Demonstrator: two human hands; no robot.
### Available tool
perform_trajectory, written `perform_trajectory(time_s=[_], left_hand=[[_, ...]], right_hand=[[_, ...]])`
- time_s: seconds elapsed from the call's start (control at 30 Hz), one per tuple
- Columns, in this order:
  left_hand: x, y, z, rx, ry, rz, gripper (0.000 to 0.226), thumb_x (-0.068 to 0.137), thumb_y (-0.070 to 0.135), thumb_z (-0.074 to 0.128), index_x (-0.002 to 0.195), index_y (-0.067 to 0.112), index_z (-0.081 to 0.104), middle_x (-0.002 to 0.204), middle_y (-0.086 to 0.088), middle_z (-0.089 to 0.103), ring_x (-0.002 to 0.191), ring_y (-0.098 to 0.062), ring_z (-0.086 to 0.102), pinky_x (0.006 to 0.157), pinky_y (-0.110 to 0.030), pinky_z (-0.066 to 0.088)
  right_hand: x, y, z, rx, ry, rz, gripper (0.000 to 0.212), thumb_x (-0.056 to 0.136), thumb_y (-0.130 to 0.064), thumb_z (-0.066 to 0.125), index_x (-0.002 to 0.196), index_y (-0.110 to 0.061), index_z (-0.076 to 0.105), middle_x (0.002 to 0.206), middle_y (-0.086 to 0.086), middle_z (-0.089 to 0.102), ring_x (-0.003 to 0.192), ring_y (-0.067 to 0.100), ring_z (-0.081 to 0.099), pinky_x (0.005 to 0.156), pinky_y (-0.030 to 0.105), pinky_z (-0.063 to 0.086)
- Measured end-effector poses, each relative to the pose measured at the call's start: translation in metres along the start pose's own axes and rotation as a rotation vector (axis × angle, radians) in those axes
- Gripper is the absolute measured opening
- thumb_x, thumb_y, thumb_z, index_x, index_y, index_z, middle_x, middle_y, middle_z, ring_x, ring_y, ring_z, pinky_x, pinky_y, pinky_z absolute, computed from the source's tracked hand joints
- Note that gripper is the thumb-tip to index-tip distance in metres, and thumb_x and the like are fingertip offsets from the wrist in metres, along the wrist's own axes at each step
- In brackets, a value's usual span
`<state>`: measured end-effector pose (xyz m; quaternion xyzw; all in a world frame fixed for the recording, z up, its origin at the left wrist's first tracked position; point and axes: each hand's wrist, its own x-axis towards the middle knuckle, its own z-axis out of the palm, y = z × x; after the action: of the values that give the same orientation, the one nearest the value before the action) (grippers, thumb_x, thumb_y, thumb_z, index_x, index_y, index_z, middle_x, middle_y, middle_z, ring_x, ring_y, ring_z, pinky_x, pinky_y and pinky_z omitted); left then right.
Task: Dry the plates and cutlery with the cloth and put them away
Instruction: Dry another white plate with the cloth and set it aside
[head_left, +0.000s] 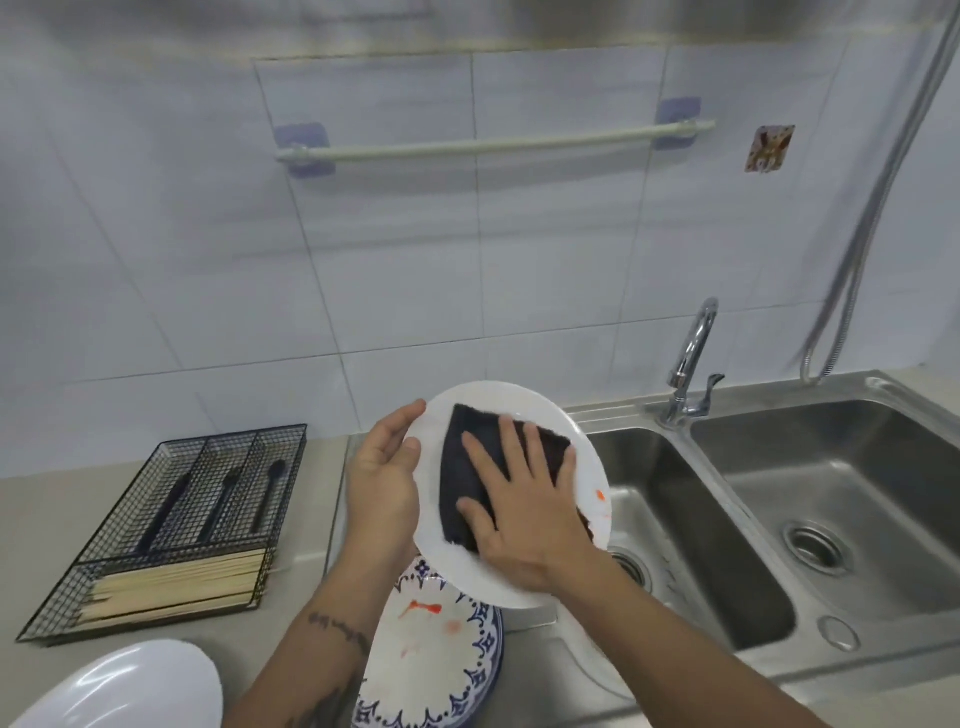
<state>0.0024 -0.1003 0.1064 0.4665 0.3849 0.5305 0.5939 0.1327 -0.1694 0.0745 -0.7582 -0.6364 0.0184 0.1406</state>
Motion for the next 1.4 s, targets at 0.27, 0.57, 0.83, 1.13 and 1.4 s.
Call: perform_trajectory(time_s=[0.27, 0.57, 0.83, 1.13, 1.4], left_hand=[[0.016, 0.01, -0.068, -0.132, 0.128, -0.025, 0.04, 0.098, -0.005, 0.049, 0.111, 0.023, 0.074, 0.111, 0.01, 0.075, 0.102, -0.015, 0.07, 0.075, -0.03, 0.058], [0.009, 0.004, -0.063, -0.089, -0.014, -0.039, 0.043, 0.099, -0.003, 0.048, 0.108, 0.029, 0.076, 0.119, 0.008, 0.072, 0.111, -0.009, 0.066, 0.09, -0.026, 0.055], [0.021, 0.005, -0.069, -0.186, 0.011, -0.097, 0.041, 0.099, -0.005, 0.047, 0.107, 0.024, 0.074, 0.115, 0.003, 0.074, 0.108, -0.024, 0.068, 0.091, -0.043, 0.056], [0.017, 0.014, -0.06, -0.196, -0.12, -0.132, 0.045, 0.098, -0.009, 0.044, 0.102, 0.024, 0.075, 0.113, -0.002, 0.075, 0.099, -0.022, 0.072, 0.078, -0.036, 0.059], [0.024, 0.037, -0.078, -0.221, -0.13, -0.092, 0.044, 0.096, -0.009, 0.047, 0.096, 0.025, 0.075, 0.111, 0.007, 0.076, 0.091, -0.014, 0.074, 0.071, -0.033, 0.059]], right_hand=[[-0.033, -0.022, 0.01, -0.226, -0.024, 0.232, 0.082, 0.083, -0.065, 0.001, 0.156, -0.028, 0.0, 0.164, 0.011, -0.015, 0.148, 0.033, -0.017, 0.112, 0.062, -0.018], [-0.031, -0.091, 0.021, 0.184, -0.139, -0.04, 0.065, 0.097, -0.053, 0.017, 0.15, -0.044, -0.02, 0.159, -0.003, -0.03, 0.144, 0.021, -0.034, 0.117, 0.045, -0.019], [-0.043, -0.062, 0.017, -0.095, -0.092, 0.176, 0.071, 0.094, -0.056, 0.015, 0.156, -0.031, -0.009, 0.163, 0.007, -0.018, 0.148, 0.026, -0.024, 0.119, 0.05, -0.013], [0.002, -0.068, 0.011, 0.016, -0.036, -0.062, 0.068, 0.101, -0.048, 0.025, 0.155, -0.033, -0.013, 0.161, -0.001, -0.026, 0.147, 0.022, -0.025, 0.12, 0.05, -0.012], [0.01, -0.029, 0.006, -0.211, 0.156, 0.207, 0.077, 0.09, -0.058, 0.014, 0.157, -0.024, -0.007, 0.164, 0.013, -0.009, 0.15, 0.035, -0.008, 0.118, 0.059, 0.003]])
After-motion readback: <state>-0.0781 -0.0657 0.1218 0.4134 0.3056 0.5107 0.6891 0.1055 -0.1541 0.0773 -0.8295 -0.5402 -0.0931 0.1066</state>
